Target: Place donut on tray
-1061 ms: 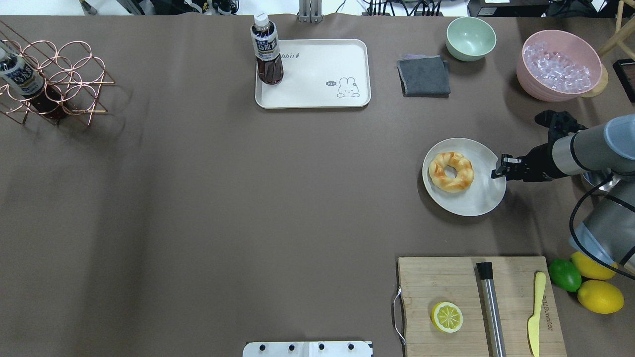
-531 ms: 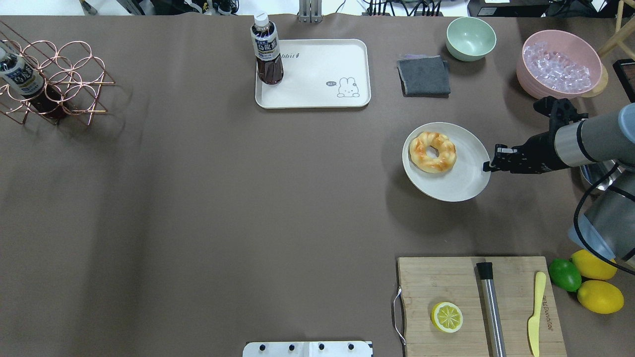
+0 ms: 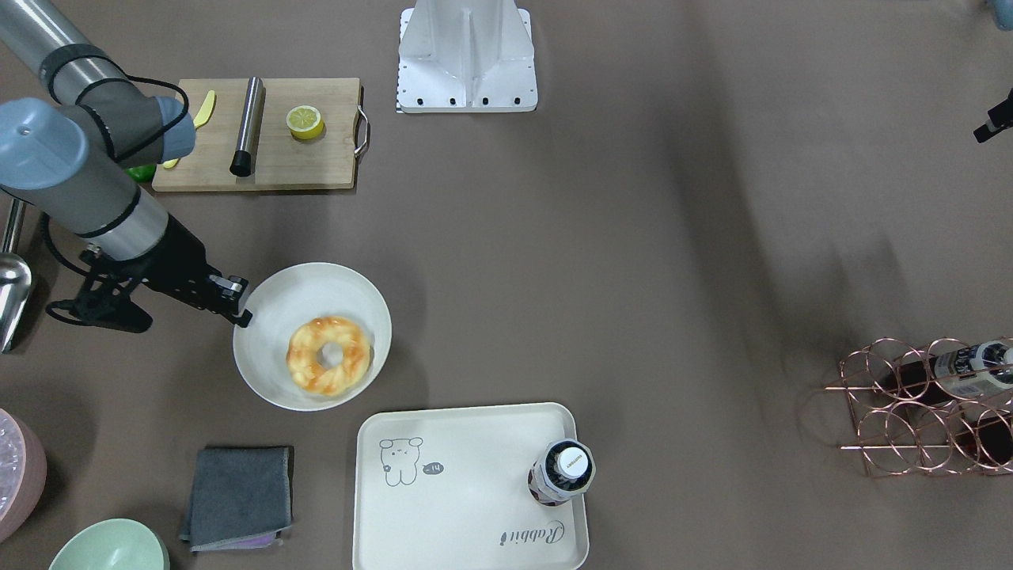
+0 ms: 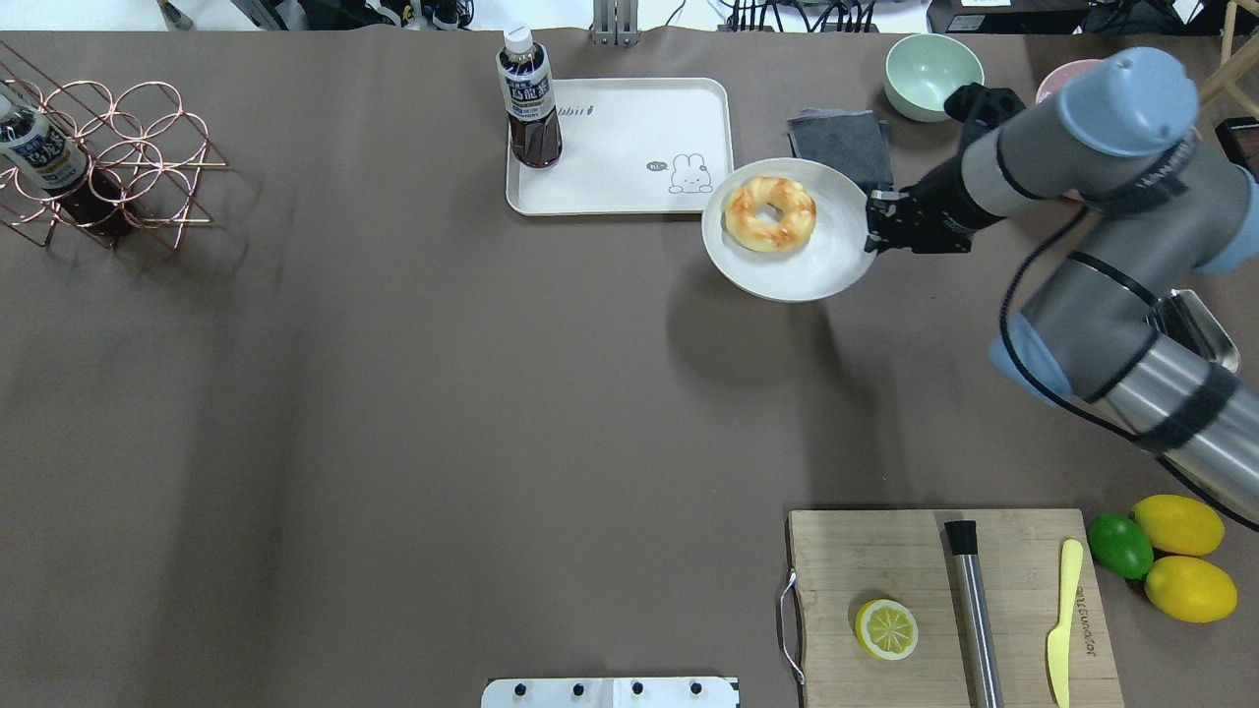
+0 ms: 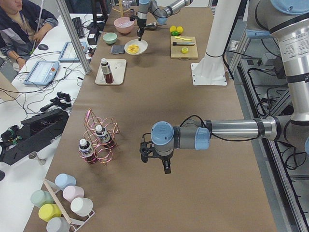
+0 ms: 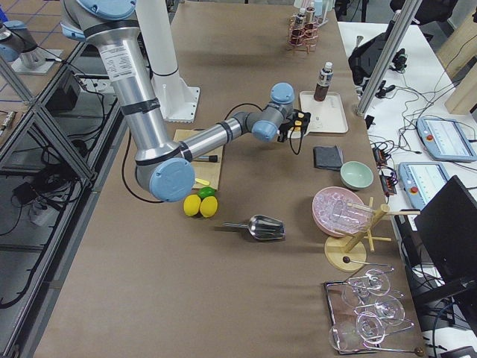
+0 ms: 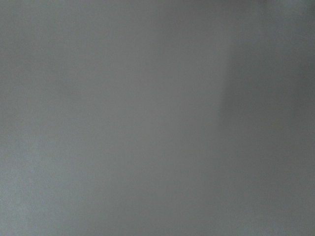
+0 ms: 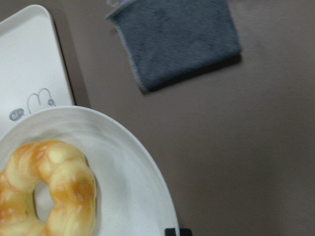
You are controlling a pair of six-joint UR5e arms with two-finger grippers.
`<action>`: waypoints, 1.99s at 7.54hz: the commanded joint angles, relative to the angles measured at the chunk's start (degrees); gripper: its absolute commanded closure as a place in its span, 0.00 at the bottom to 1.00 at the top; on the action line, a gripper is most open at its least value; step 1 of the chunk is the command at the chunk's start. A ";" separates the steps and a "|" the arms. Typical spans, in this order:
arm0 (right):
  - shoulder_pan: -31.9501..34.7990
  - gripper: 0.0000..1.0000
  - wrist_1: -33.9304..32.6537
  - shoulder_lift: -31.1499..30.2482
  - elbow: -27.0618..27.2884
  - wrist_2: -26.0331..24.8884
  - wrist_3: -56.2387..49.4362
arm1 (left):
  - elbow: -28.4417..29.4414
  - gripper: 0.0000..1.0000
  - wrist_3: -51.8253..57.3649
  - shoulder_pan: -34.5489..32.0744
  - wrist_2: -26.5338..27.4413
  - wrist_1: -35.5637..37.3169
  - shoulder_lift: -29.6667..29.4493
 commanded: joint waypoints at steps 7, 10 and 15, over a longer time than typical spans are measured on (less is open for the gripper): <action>-5.50 1.00 1.16 35.38 -40.49 -16.32 14.92 | 0.17 0.01 0.00 0.01 0.00 0.00 0.53; -5.24 0.49 3.75 35.48 -42.04 -16.86 14.33 | 0.17 0.01 0.00 0.01 0.00 0.00 0.53; -0.33 0.00 0.34 21.89 -23.44 -6.35 0.21 | 0.17 0.01 0.00 0.01 0.00 0.09 0.53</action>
